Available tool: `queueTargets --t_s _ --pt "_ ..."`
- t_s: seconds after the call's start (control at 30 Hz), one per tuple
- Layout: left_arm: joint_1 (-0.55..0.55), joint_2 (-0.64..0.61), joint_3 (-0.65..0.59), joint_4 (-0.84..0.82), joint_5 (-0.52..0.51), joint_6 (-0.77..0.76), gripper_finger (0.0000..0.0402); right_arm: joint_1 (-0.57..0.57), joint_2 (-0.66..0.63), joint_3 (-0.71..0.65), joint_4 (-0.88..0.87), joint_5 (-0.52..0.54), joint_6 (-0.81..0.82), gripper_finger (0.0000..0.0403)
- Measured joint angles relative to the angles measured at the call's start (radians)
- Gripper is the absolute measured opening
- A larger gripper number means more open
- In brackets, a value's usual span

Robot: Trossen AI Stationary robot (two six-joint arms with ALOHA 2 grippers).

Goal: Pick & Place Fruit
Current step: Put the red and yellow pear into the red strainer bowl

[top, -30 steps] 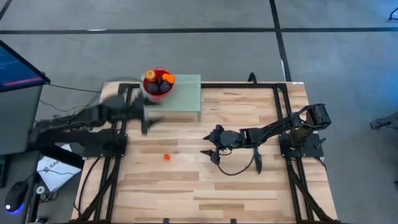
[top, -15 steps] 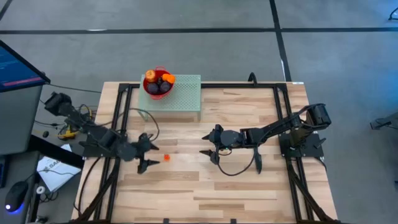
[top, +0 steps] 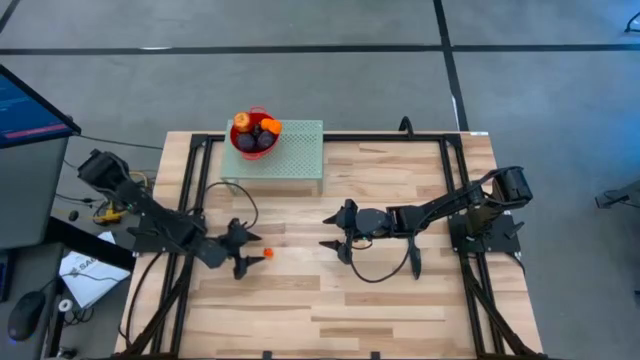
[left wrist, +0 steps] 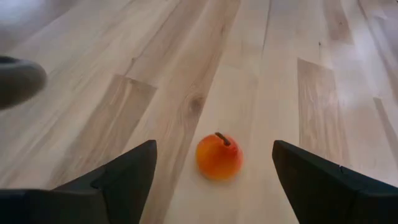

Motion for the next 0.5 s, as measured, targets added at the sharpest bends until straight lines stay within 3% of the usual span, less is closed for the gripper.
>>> queueTargets --t_s 0.2,0.5 --pt "0.000 0.126 -0.003 0.141 -0.006 0.006 0.0296 0.000 0.000 0.000 0.000 0.000 0.000 0.0322" --pt "0.001 0.249 -0.003 0.275 -0.007 0.006 0.0230 0.000 0.000 0.000 0.000 0.000 0.000 0.0322"
